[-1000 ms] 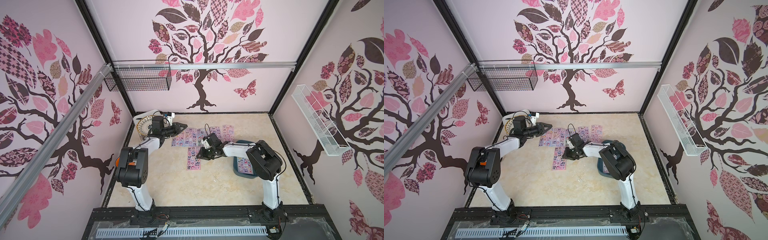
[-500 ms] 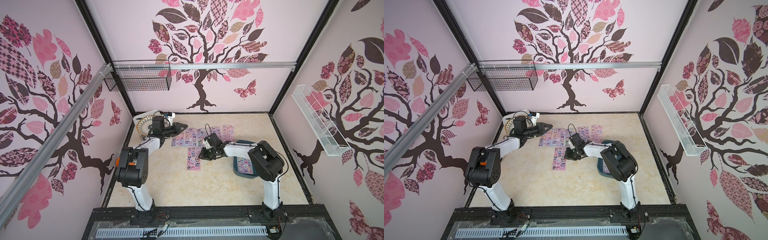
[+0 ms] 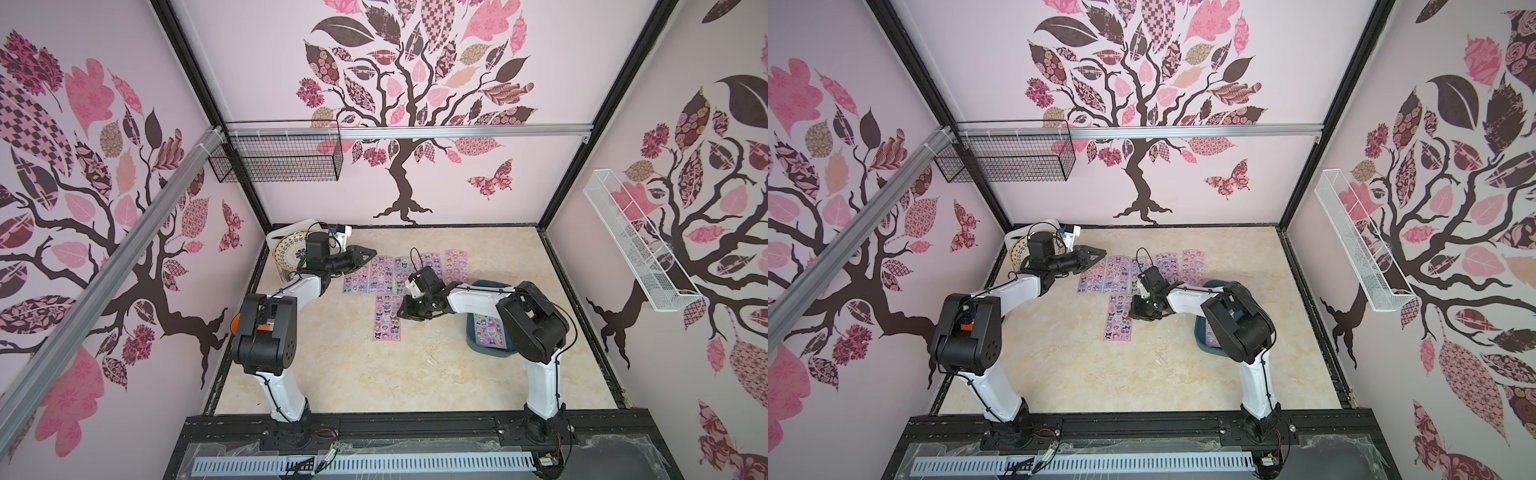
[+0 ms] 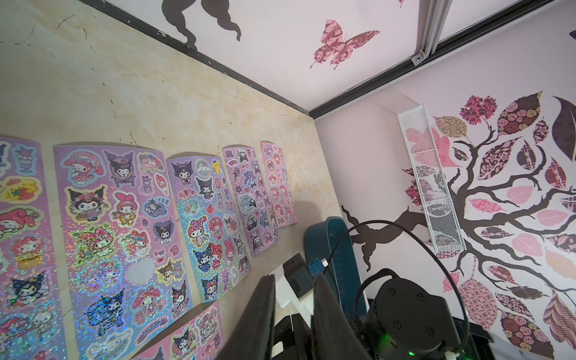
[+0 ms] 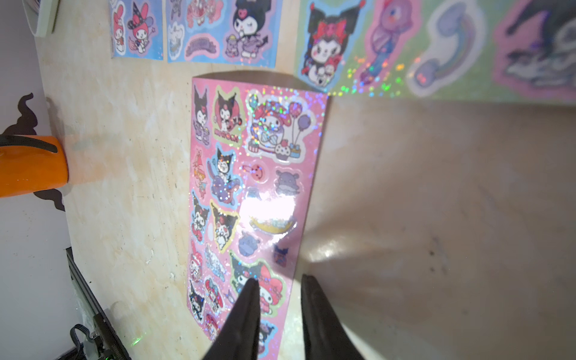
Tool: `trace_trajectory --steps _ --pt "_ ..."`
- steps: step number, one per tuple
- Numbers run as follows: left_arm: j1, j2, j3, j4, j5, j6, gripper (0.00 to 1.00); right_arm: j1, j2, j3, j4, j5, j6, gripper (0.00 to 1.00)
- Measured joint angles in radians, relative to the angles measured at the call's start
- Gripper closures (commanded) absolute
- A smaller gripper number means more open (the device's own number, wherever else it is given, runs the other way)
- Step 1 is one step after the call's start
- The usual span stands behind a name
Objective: Take the stickers out of the storage box
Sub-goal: Place the sticker at the center of the board, then pick up the sticker from the storage box.
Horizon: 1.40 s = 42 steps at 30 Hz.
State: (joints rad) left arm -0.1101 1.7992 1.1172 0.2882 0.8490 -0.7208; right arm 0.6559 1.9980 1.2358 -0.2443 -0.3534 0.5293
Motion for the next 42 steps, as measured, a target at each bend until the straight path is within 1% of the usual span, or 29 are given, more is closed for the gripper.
trace_trajectory --steps 4,7,11,16,22,29,31,35,37,38,42 --pt "0.0 0.0 0.006 -0.058 -0.022 0.051 0.73 0.0 -0.016 -0.001 -0.042 0.022 -0.013 0.72" --pt "0.0 -0.002 0.023 -0.149 -0.063 0.114 0.73 0.0 -0.035 -0.009 -0.074 0.043 -0.023 0.72" --pt "0.0 -0.043 0.026 -0.26 -0.145 0.196 0.73 -0.003 -0.089 -0.034 -0.113 0.076 -0.039 0.72" --pt "-0.002 -0.133 0.026 -0.35 -0.283 0.282 0.72 -0.024 -0.179 -0.074 -0.126 0.084 -0.049 0.72" --pt "-0.011 -0.222 0.004 -0.399 -0.455 0.35 0.7 -0.084 -0.291 -0.146 -0.122 0.085 -0.061 0.72" --pt "-0.011 -0.264 -0.038 -0.441 -0.63 0.375 0.65 -0.211 -0.435 -0.251 -0.156 0.104 -0.091 0.72" --pt "-0.004 -0.267 -0.046 -0.444 -0.654 0.374 0.55 -0.251 -0.481 -0.272 -0.167 0.114 -0.105 0.71" --pt "0.035 -0.277 -0.076 -0.439 -0.666 0.352 0.25 -0.338 -0.568 -0.317 -0.201 0.125 -0.137 0.63" --pt "0.055 -0.281 -0.097 -0.433 -0.674 0.332 0.07 -0.379 -0.594 -0.331 -0.221 0.133 -0.158 0.63" --pt "0.064 -0.282 -0.106 -0.431 -0.681 0.325 0.02 -0.396 -0.602 -0.338 -0.232 0.142 -0.169 0.61" --pt "0.072 -0.282 -0.135 -0.431 -0.723 0.291 0.02 -0.434 -0.624 -0.367 -0.286 0.205 -0.206 0.55"
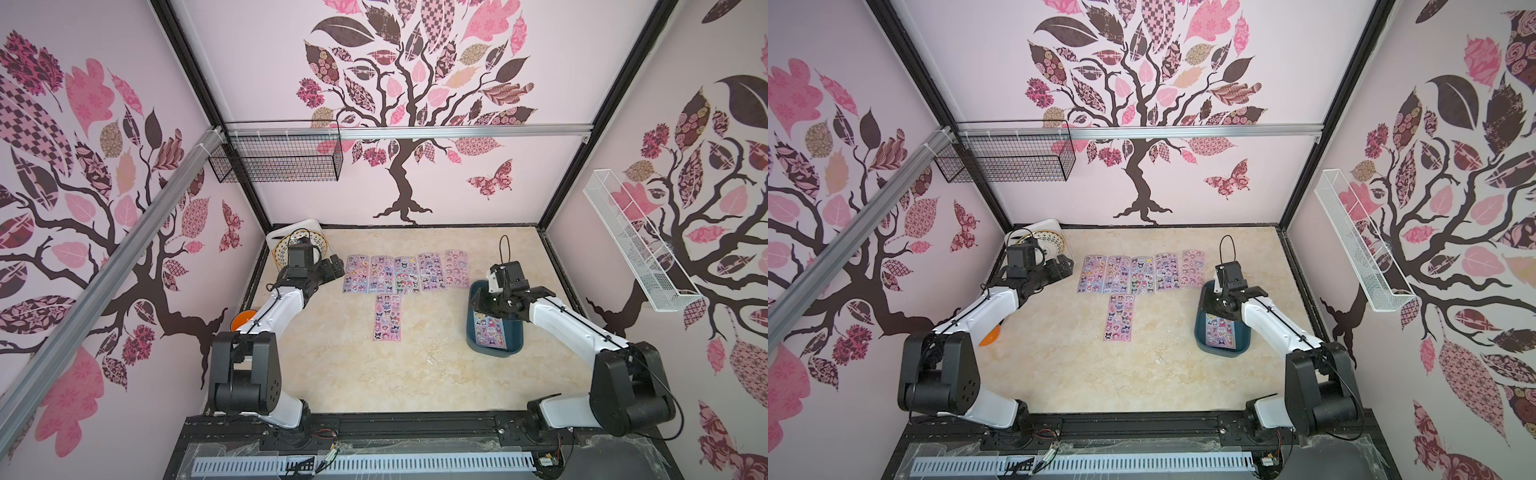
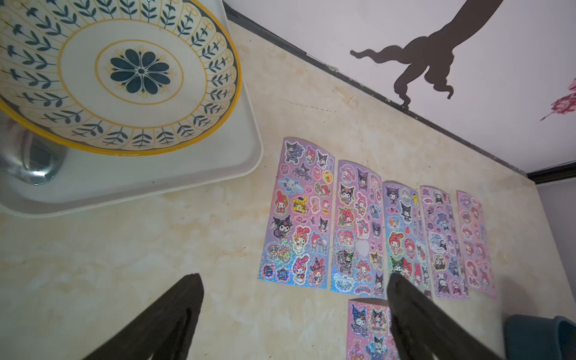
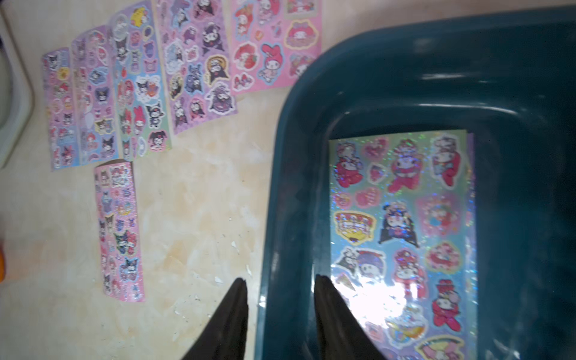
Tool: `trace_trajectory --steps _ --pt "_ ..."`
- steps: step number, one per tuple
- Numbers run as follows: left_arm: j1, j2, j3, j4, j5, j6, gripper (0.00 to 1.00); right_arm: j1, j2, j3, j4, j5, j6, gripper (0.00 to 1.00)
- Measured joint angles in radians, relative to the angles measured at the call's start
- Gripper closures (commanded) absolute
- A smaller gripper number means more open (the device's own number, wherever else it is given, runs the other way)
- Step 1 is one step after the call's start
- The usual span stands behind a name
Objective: Take the stickers out of the storage box
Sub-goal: Pick up the sticker from the storage box.
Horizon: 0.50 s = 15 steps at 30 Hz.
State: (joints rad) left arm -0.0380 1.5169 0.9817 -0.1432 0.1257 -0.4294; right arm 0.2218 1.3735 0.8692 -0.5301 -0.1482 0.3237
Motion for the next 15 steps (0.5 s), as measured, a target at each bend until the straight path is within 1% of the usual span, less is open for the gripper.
trace_trajectory --steps 1,3,8,11,15 --pt "0.0 0.0 -0.003 -0.001 -0.008 -0.006 0.02 -0.003 -0.001 -0.002 -0.013 0.016 -0.007 0.53" --pt "0.0 0.0 -0.004 0.0 -0.009 -0.013 0.02 -0.007 -0.002 -0.006 -0.035 0.052 -0.019 0.47" --pt "0.0 0.035 0.034 0.008 0.05 -0.024 0.02 -0.024 0.003 -0.019 -0.053 0.11 -0.04 0.26" --pt "0.0 0.048 0.033 0.039 0.104 -0.034 0.02 -0.047 0.031 -0.022 -0.052 0.131 -0.054 0.19" --pt "0.0 0.048 0.023 0.085 0.155 -0.046 0.02 -0.059 0.114 -0.014 -0.062 0.151 -0.072 0.14"
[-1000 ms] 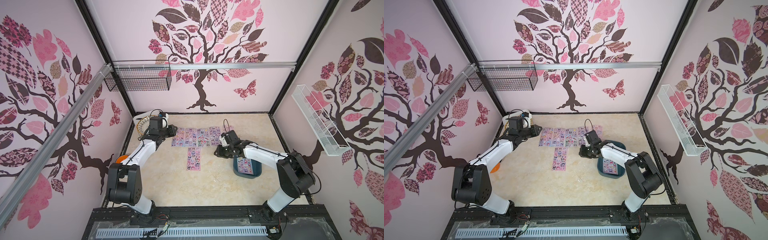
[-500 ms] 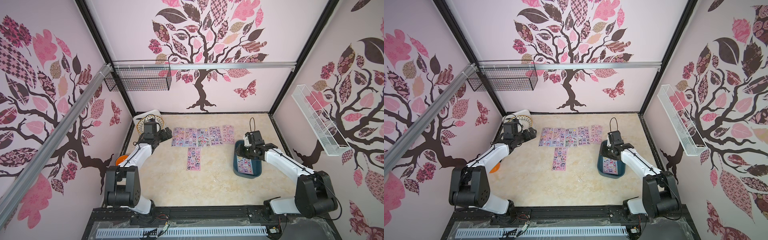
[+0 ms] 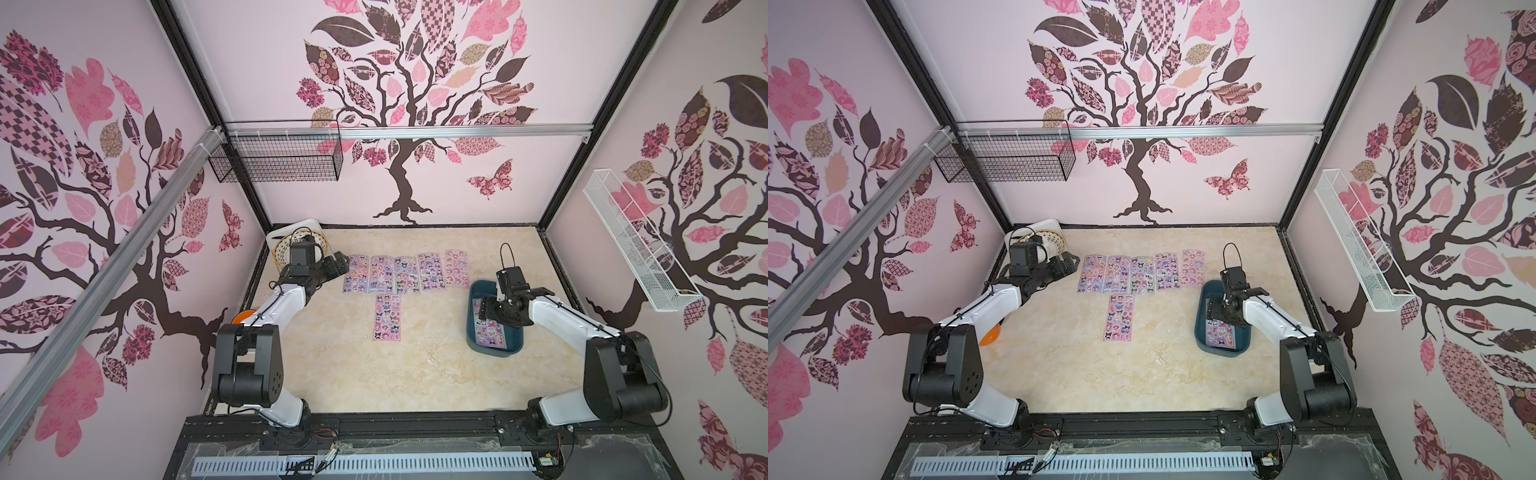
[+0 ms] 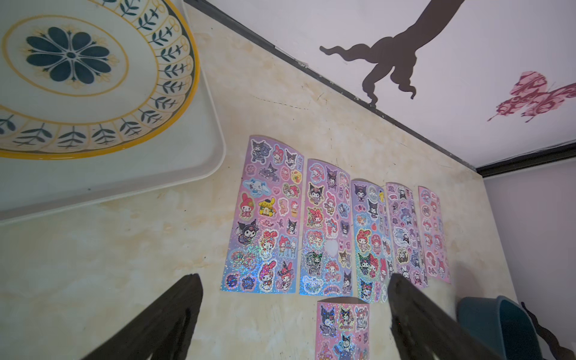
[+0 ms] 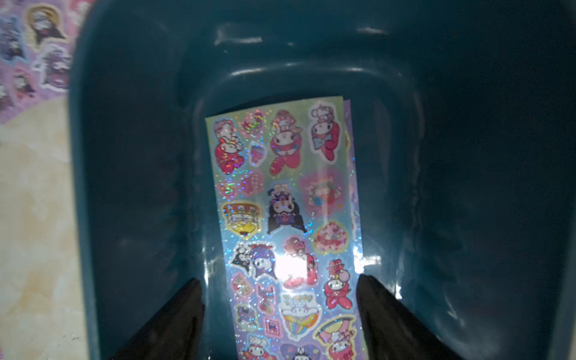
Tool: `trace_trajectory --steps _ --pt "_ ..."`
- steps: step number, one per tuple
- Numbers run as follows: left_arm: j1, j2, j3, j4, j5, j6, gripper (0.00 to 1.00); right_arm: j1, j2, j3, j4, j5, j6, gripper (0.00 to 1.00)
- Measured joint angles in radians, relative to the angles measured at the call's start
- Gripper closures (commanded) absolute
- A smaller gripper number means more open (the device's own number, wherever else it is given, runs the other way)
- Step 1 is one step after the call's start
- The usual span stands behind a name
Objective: Take the stickers out of the storage box
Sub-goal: Pick up the sticker from the storage box.
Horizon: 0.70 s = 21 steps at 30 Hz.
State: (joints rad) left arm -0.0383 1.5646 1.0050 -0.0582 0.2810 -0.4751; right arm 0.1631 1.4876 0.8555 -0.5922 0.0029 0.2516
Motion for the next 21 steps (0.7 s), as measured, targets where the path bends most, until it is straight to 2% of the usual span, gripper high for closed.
trace_trajectory --steps 11,12,21 --pt "-0.01 0.0 -0.001 0.031 0.043 -0.011 0.02 -0.003 0.193 0.131 -0.059 0.029 -0.046 0.04" --pt "-0.011 0.0 -0.001 0.032 0.046 -0.011 0.02 -0.003 0.201 0.14 -0.062 0.029 -0.049 0.01" --pt "-0.031 0.03 0.005 0.039 0.074 -0.013 0.04 -0.003 0.266 0.204 -0.098 0.042 -0.059 0.02"
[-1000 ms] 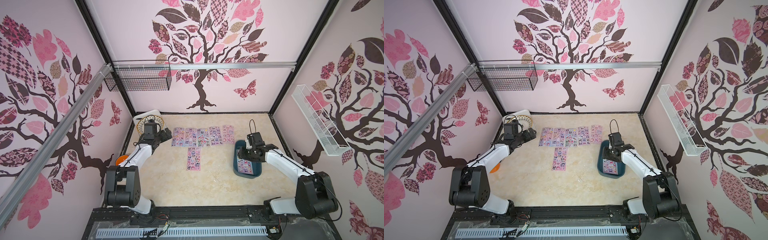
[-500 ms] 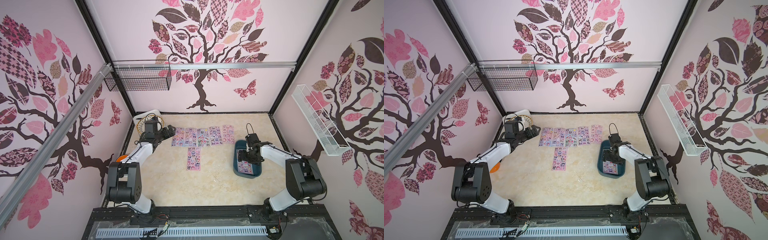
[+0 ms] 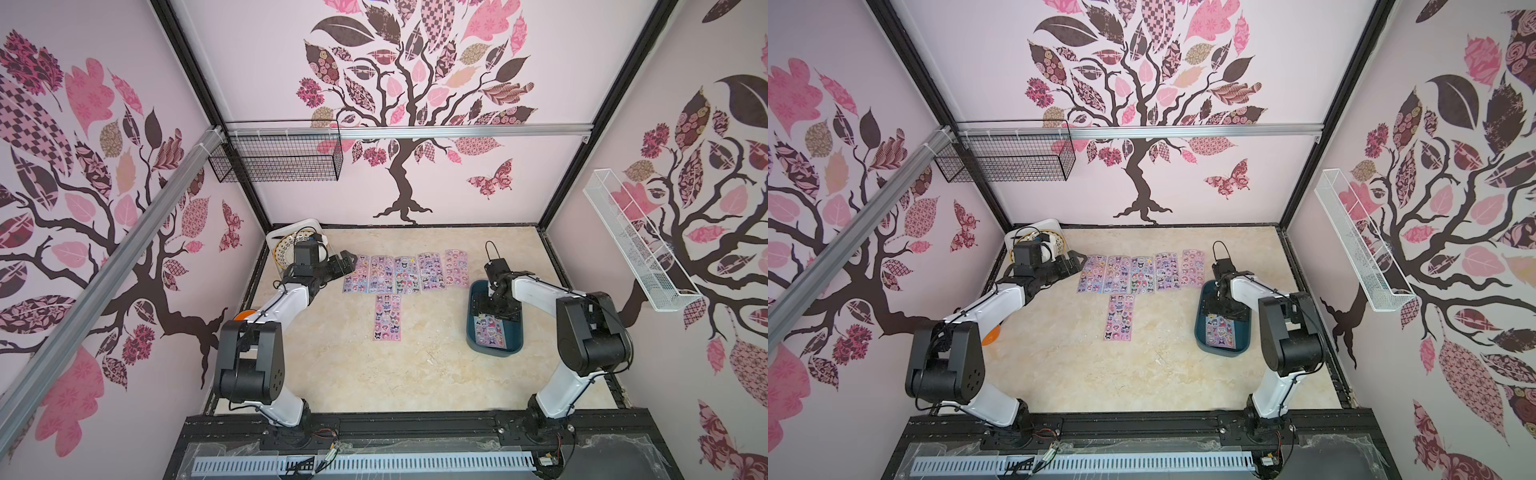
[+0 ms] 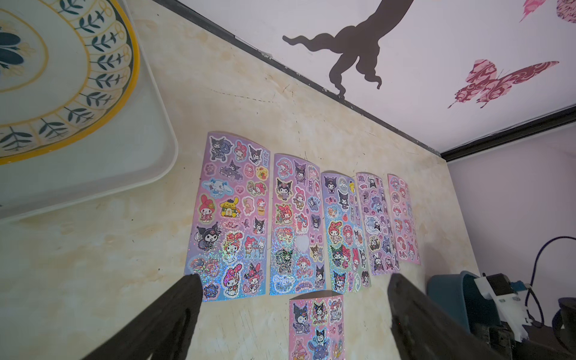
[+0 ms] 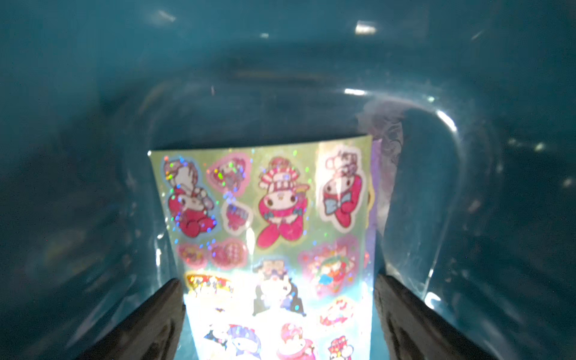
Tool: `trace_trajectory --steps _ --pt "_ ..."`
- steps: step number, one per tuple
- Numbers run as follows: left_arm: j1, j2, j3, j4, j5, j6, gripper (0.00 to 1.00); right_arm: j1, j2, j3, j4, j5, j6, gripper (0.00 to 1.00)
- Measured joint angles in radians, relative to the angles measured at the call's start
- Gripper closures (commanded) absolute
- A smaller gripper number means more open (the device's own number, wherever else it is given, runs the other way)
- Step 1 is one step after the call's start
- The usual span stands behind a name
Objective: Take the stickers out of the storage box
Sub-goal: Pick up the sticker from the storage box.
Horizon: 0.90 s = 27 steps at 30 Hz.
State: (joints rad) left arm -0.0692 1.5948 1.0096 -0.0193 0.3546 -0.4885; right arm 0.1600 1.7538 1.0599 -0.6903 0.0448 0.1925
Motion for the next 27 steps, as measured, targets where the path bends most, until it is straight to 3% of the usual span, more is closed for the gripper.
trace_trajectory --steps 13,27 --pt "-0.032 0.009 0.018 0.01 0.009 0.002 0.08 0.0 0.008 0.009 -0.005 0.013 -0.011 0.3" --pt "-0.05 0.022 0.028 0.012 0.021 0.002 0.14 0.0 -0.017 0.009 -0.047 0.01 -0.011 0.37"
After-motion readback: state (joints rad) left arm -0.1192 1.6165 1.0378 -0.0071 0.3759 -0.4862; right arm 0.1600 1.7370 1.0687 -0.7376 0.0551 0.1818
